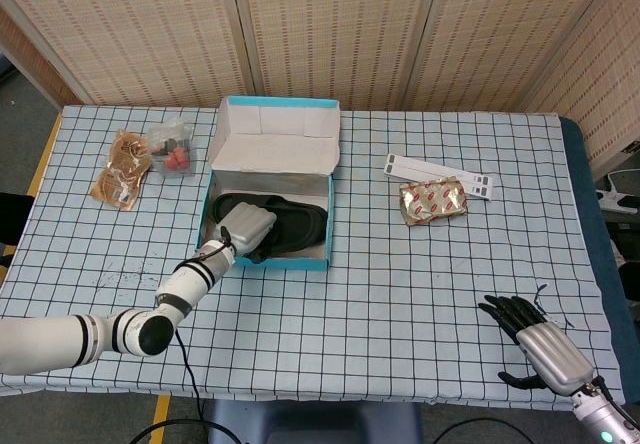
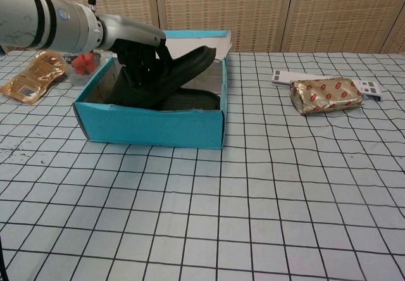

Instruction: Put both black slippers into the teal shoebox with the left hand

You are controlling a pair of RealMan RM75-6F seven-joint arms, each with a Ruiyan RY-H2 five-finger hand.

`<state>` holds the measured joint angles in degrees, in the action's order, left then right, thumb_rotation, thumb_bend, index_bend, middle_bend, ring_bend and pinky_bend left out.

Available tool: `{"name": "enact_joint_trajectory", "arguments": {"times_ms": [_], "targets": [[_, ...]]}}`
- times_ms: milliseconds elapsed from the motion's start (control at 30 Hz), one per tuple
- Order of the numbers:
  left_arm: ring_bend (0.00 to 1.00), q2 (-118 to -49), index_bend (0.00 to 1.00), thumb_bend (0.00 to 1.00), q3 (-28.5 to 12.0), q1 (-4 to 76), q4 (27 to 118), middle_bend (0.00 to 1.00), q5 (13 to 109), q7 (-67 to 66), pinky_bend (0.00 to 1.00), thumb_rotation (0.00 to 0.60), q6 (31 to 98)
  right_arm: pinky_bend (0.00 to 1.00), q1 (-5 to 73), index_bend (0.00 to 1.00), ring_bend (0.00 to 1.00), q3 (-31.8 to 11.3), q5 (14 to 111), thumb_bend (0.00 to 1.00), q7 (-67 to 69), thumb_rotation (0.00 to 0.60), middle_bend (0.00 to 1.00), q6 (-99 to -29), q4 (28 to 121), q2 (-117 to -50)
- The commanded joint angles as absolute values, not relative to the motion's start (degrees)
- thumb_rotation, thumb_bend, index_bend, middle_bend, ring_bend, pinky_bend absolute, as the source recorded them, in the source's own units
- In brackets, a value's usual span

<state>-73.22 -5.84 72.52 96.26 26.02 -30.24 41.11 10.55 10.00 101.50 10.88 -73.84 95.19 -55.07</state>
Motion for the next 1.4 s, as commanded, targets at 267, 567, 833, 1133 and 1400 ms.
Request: {"name": "enact_joint_trajectory", "arguments": {"times_ms": [267,567,833,1133,1400], "targets": [[0.67,-80.66,0.57,0.99,-0.91,77.83,93.46,0.82,15.54,-38.4,0.62,0.6,47.34,0.0,10.44,0.0,0.0,10.31,102.15,0.07,11.6,0.6,0.0,-74.62,95.14,-54.77],[0.54,-81.14,0.17,0.86,-1.94,74.93,93.19,0.55,23.13,-34.63,0.54,0.6,47.06,0.0,10.39,0.0,0.0,10.33,102.16,0.07,12.3,0.6,0.0,-75.03,94.87,-54.56],[0.41,-77.65,0.06,0.79,-3.03,72.58,96.28,0.39,29.08,-30.11,0.51,0.6,44.54,0.0,10.36,0.0,0.0,10.47,102.41,0.07,12.29,0.6,0.0,-75.17,94.94,-54.53],[0.5,-76.49,0.12,0.77,-6.48,65.0,99.03,0.48,44.49,-19.82,0.55,0.6,51.33,0.0,10.04,0.0,0.0,10.53,102.59,0.07,12.46,0.6,0.0,-75.97,94.97,-54.37],[0.3,-75.35,0.1,0.76,-7.22,60.62,98.92,0.37,55.98,-6.64,0.3,0.6,45.48,0.0,10.1,0.0,0.0,10.7,102.88,0.07,11.98,0.6,0.0,-75.7,95.1,-54.51]]}}
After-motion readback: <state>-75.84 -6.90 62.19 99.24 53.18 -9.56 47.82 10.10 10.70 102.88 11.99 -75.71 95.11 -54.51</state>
